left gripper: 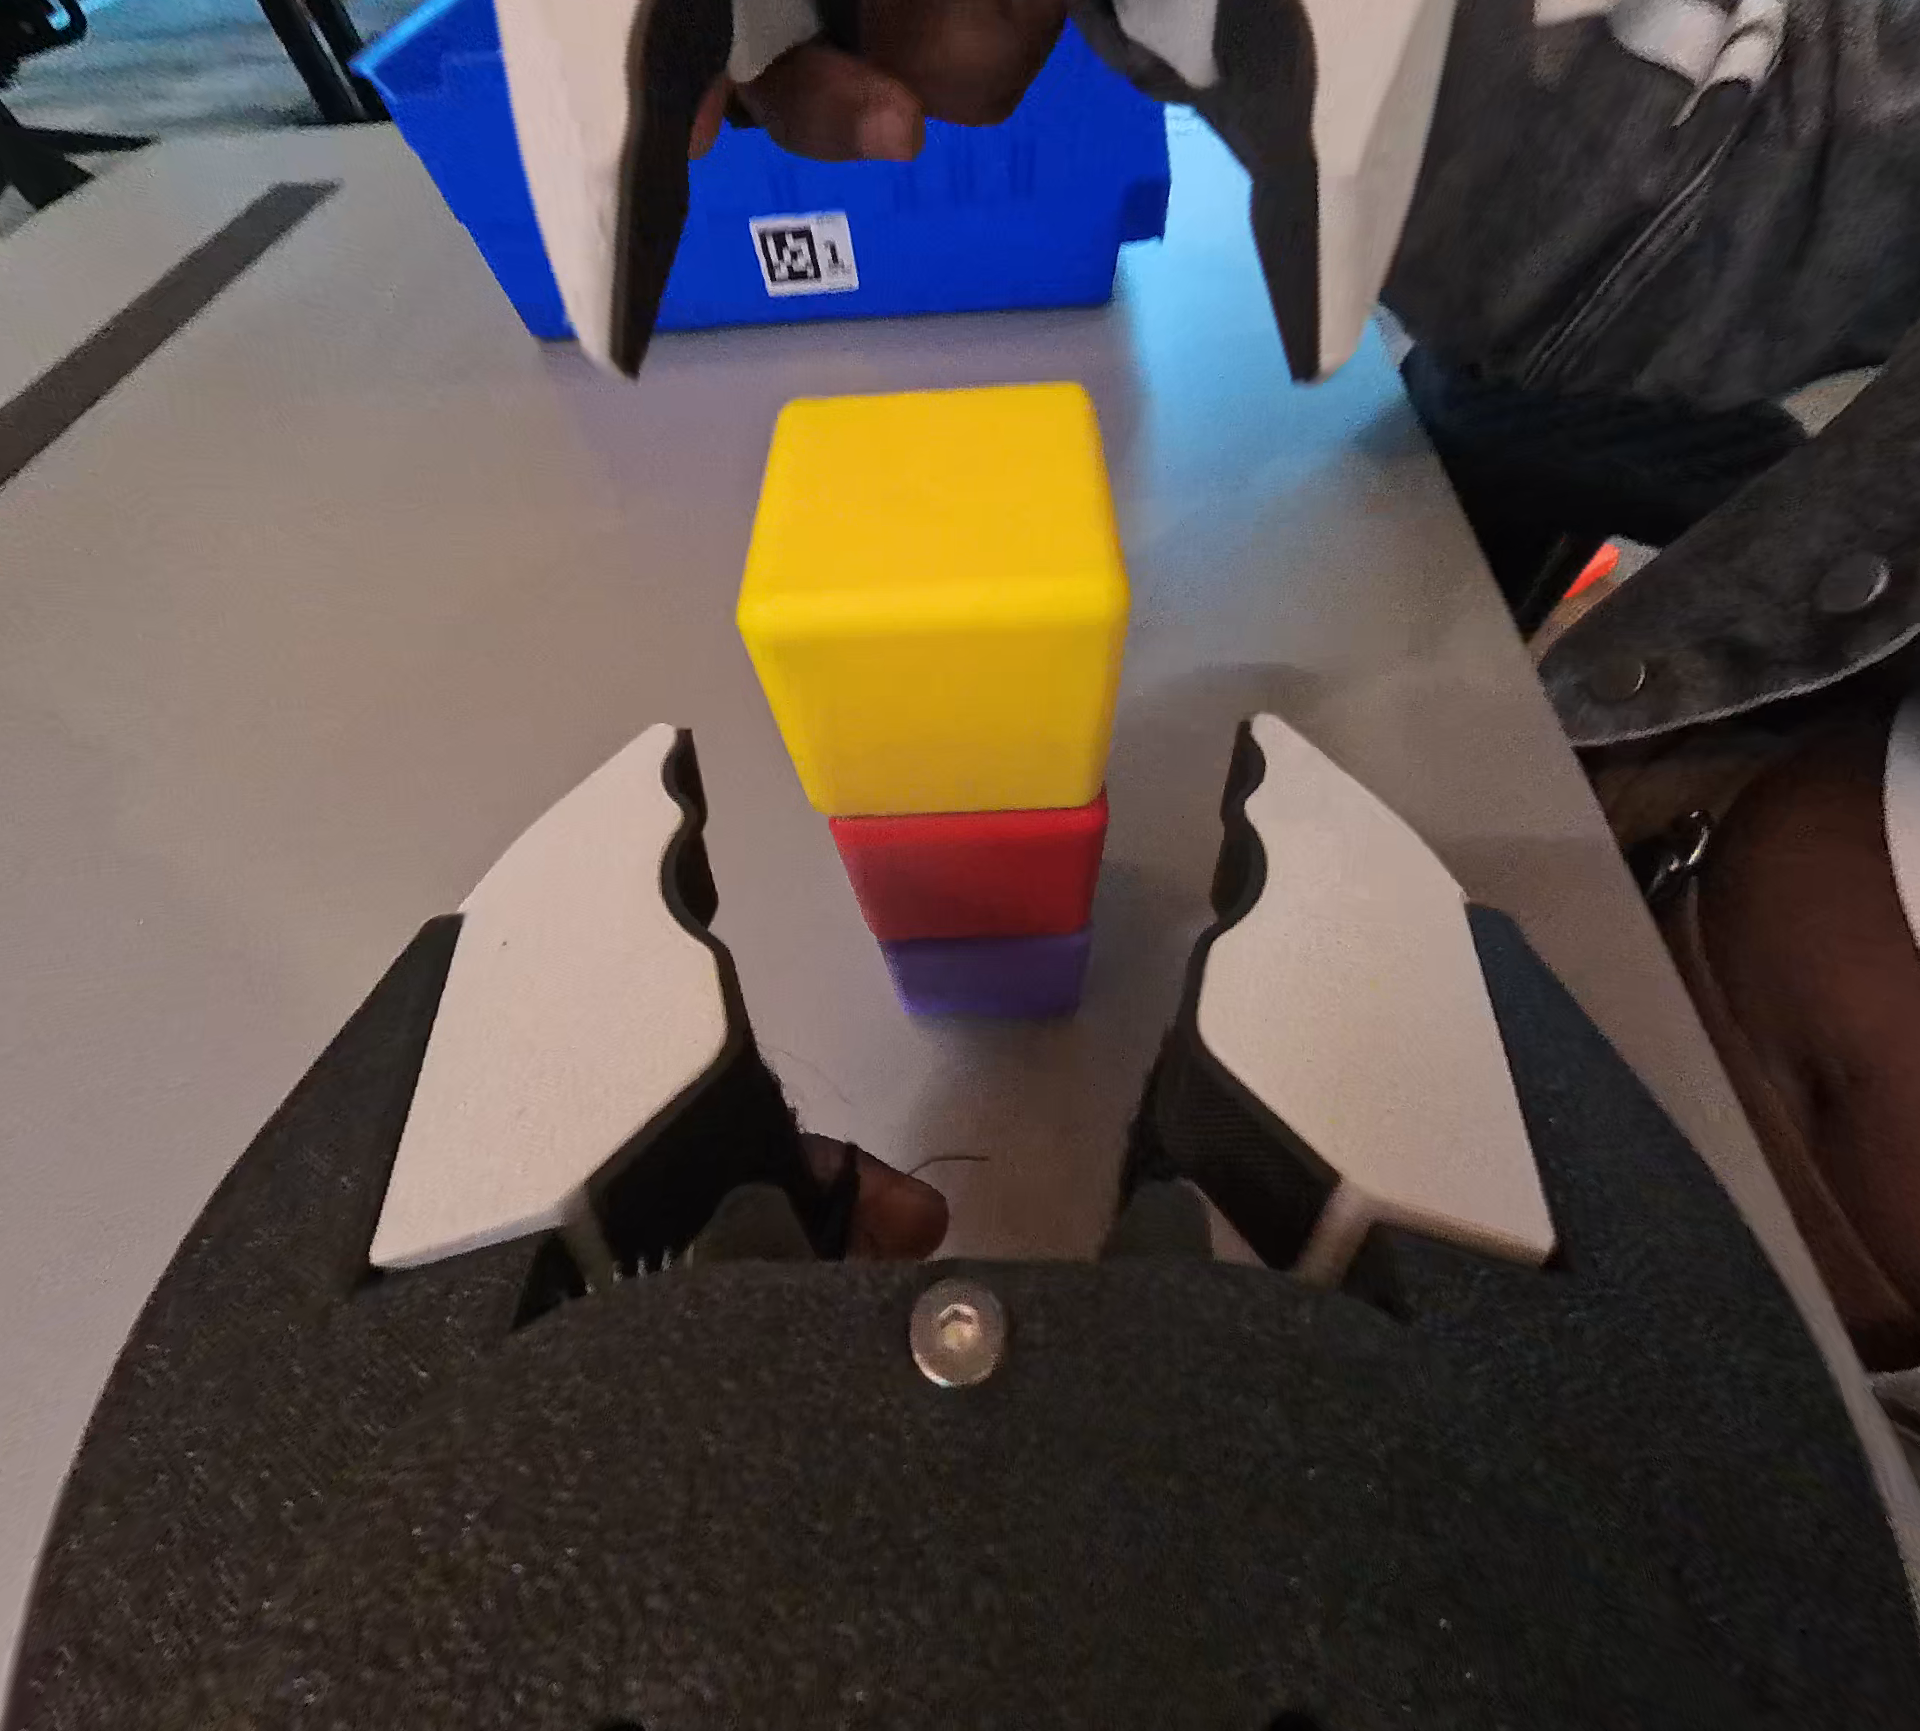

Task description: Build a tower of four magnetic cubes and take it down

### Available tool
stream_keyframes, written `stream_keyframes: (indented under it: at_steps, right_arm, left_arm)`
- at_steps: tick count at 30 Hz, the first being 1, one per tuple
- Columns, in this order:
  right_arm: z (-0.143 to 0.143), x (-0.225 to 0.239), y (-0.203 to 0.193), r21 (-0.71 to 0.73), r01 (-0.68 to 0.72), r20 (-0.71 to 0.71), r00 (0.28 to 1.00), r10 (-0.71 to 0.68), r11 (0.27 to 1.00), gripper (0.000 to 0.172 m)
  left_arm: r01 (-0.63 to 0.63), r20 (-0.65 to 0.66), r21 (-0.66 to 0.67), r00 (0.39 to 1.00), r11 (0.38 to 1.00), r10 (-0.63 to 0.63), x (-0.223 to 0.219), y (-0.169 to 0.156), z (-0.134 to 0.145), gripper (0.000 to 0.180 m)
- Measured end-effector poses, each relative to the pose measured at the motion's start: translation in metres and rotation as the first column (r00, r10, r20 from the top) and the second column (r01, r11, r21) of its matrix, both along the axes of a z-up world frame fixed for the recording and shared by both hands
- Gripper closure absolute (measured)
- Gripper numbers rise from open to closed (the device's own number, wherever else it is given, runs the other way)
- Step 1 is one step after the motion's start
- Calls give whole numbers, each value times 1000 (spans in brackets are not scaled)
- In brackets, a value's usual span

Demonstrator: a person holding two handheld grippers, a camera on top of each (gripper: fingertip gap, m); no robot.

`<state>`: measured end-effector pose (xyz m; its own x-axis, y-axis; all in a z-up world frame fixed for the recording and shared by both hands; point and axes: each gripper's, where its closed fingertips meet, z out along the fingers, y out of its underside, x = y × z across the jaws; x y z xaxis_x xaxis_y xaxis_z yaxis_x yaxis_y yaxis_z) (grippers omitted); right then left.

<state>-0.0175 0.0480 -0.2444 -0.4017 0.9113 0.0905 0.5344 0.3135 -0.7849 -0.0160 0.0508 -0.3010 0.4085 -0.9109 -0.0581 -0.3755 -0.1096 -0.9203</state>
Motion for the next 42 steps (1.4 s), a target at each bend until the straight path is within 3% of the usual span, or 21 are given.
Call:
stream_keyframes:
  at_steps: [5,8,10,15,20,25,29,34,38,42]
  right_arm:
    - [-21,-12,-2,66,-26,106,994,19,997,97]
    - [-29,-15,-4,85,-42,145,989,29,996,104]
    - [-33,-17,-5,110,-45,144,989,29,993,120]
    - [-31,-16,-3,121,-22,87,996,11,992,122]
    - [7,-3,13,49,102,-93,991,-98,994,122]
    - [45,36,55,59,363,-188,919,-347,930,122]
    - [74,89,100,21,611,-223,775,-592,792,122]
    - [77,182,166,83,880,-169,475,-864,467,122]
    - [43,247,205,101,964,-36,249,-968,244,122]
    - [-11,292,226,87,991,124,87,-988,99,121]
  left_arm:
    - [0,-37,-26,999,1000,-1,7,1,-15,94]
    - [6,-52,-5,999,1000,-6,8,1,-18,124]
    - [19,-42,-17,999,1000,-19,8,-1,-18,125]
    - [8,-46,-29,999,1000,-9,8,-1,-19,125]
    - [15,-62,-27,998,1000,-17,7,-2,-19,125]
    - [9,-68,-28,998,1000,-11,8,-2,-20,125]
    - [7,-70,-24,998,1000,-8,8,-1,-19,124]
    - [3,-70,-22,998,1000,-5,8,0,-19,124]
    - [9,-70,-23,998,1000,-10,9,-1,-19,124]
    - [9,-65,-20,998,1000,-11,9,-1,-19,124]
